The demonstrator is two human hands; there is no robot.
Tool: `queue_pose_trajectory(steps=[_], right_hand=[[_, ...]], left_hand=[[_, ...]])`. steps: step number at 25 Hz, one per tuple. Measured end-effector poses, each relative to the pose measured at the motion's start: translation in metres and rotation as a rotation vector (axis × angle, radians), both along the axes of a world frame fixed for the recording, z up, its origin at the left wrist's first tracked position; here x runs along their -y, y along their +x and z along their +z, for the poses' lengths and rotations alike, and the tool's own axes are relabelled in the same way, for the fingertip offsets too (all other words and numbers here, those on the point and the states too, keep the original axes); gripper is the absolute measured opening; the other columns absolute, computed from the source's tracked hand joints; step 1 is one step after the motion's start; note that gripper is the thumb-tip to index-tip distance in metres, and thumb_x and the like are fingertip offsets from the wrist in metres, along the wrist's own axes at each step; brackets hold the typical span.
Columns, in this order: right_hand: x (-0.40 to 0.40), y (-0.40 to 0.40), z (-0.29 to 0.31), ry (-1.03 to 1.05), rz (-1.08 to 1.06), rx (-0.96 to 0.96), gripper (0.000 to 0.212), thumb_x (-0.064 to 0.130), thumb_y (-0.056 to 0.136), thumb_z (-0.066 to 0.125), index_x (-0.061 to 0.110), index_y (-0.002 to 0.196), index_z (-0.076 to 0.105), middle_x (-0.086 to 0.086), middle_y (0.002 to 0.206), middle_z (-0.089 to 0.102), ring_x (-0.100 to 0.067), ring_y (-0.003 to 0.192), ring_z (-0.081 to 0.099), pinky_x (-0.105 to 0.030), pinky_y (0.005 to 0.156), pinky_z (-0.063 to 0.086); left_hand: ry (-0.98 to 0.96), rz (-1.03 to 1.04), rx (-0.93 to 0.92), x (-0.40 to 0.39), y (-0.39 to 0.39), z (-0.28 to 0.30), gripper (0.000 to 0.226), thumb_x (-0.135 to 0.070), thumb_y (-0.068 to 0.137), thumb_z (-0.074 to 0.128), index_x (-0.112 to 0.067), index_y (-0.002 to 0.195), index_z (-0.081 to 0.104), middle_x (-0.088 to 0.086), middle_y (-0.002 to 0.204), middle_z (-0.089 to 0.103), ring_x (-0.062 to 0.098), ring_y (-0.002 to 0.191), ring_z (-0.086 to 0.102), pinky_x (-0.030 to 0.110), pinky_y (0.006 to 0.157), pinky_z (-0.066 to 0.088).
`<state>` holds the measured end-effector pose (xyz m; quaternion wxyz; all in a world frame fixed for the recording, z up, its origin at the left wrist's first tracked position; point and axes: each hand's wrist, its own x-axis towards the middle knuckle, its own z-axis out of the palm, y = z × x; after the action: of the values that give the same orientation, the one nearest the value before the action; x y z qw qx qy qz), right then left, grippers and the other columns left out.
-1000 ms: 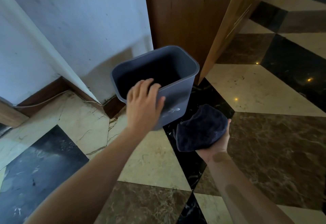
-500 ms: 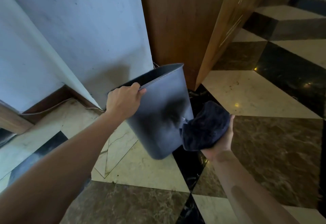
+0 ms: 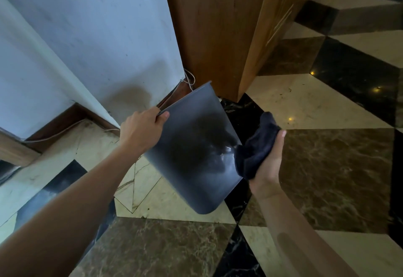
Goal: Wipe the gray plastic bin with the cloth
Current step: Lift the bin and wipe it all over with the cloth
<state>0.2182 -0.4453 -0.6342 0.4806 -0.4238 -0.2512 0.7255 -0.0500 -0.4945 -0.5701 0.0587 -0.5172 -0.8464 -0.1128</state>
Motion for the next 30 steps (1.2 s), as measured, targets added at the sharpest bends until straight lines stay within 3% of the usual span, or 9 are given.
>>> queue_pose_trajectory(steps=[4, 6, 8, 13, 17, 21, 25, 28, 30], right_hand=[[0.049, -0.044, -0.040, 0.383, -0.007, 0.732, 0.056, 0.065, 0.094, 0.030, 0.048, 0.148, 0.030, 0.012, 0.160, 0.030, -0.015, 0.149, 0.023, -0.040, 0.119, 0.023], [0.057, -0.062, -0.060, 0.446, 0.125, 0.969, 0.059, 0.064, 0.096, 0.026, 0.044, 0.152, 0.024, 0.010, 0.164, 0.021, -0.017, 0.153, 0.007, -0.046, 0.120, 0.015], [0.051, -0.068, -0.074, 0.453, 0.161, 1.081, 0.065, 0.070, 0.095, 0.022, 0.043, 0.154, 0.018, 0.009, 0.165, 0.019, -0.017, 0.153, 0.003, -0.051, 0.118, 0.014], [0.056, -0.064, -0.087, 0.471, 0.102, 1.069, 0.065, 0.074, 0.092, 0.019, 0.051, 0.151, 0.008, 0.011, 0.165, 0.018, -0.015, 0.153, 0.001, -0.058, 0.118, 0.011], [0.051, -0.062, -0.080, 0.480, 0.135, 1.019, 0.063, 0.067, 0.094, 0.025, 0.048, 0.153, 0.013, 0.012, 0.164, 0.021, -0.013, 0.153, -0.001, -0.059, 0.119, 0.009], [0.061, -0.091, -0.042, 0.792, 0.187, 0.949, 0.055, 0.059, 0.100, 0.022, 0.044, 0.153, 0.020, 0.013, 0.160, 0.030, -0.013, 0.152, 0.003, -0.054, 0.118, 0.015], [0.062, -0.120, -0.015, 1.038, 0.246, 0.998, 0.055, 0.057, 0.101, 0.025, 0.041, 0.154, 0.021, 0.009, 0.157, 0.037, -0.016, 0.153, 0.006, -0.049, 0.119, 0.017], [0.054, -0.120, -0.020, 1.024, 0.262, 1.064, 0.060, 0.065, 0.097, 0.027, 0.046, 0.153, 0.019, 0.009, 0.159, 0.034, -0.018, 0.153, 0.005, -0.050, 0.119, 0.015], [0.040, -0.117, -0.026, 0.937, 0.266, 1.074, 0.063, 0.071, 0.093, 0.027, 0.050, 0.152, 0.015, 0.010, 0.160, 0.031, -0.020, 0.153, 0.005, -0.052, 0.118, 0.013]], left_hand=[[-0.011, 0.057, 0.013, 0.001, 0.021, 0.006, 0.044, -0.052, 0.097, 0.033, -0.018, 0.076, 0.050, -0.003, 0.059, 0.042, 0.030, 0.062, 0.045, 0.034, 0.054, 0.033], [-0.038, 0.063, 0.033, 0.004, 0.026, 0.006, 0.043, -0.052, 0.097, 0.032, -0.018, 0.077, 0.050, 0.003, 0.066, 0.050, 0.035, 0.067, 0.051, 0.037, 0.057, 0.039], [-0.052, 0.053, 0.071, 0.006, 0.026, 0.008, 0.042, -0.050, 0.098, 0.034, -0.018, 0.073, 0.046, 0.005, 0.070, 0.054, 0.036, 0.069, 0.053, 0.037, 0.058, 0.040], [-0.099, -0.137, 0.185, 0.004, 0.030, 0.017, 0.040, -0.047, 0.096, 0.037, -0.020, 0.067, 0.036, 0.004, 0.064, 0.050, 0.035, 0.066, 0.053, 0.043, 0.062, 0.046], [-0.134, -0.224, 0.219, 0.002, 0.028, 0.016, 0.031, -0.042, 0.098, 0.036, -0.020, 0.077, 0.043, 0.004, 0.066, 0.053, 0.035, 0.067, 0.055, 0.044, 0.063, 0.046], [-0.103, -0.235, 0.263, 0.007, 0.024, 0.016, 0.034, -0.037, 0.098, 0.041, -0.007, 0.086, 0.050, 0.011, 0.070, 0.060, 0.035, 0.067, 0.057, 0.048, 0.065, 0.049], [-0.080, -0.207, 0.321, 0.013, 0.018, 0.011, 0.018, -0.019, 0.095, 0.045, -0.005, 0.090, 0.055, 0.013, 0.075, 0.064, 0.035, 0.070, 0.060, 0.048, 0.066, 0.050], [-0.071, -0.162, 0.335, 0.021, 0.014, 0.005, 0.024, -0.027, 0.096, 0.044, -0.008, 0.089, 0.056, 0.008, 0.072, 0.063, 0.028, 0.067, 0.059, 0.038, 0.057, 0.046], [-0.077, -0.158, 0.311, 0.025, 0.012, 0.004, 0.030, -0.034, 0.097, 0.044, -0.008, 0.088, 0.054, 0.008, 0.069, 0.062, 0.029, 0.064, 0.059, 0.038, 0.053, 0.047]])
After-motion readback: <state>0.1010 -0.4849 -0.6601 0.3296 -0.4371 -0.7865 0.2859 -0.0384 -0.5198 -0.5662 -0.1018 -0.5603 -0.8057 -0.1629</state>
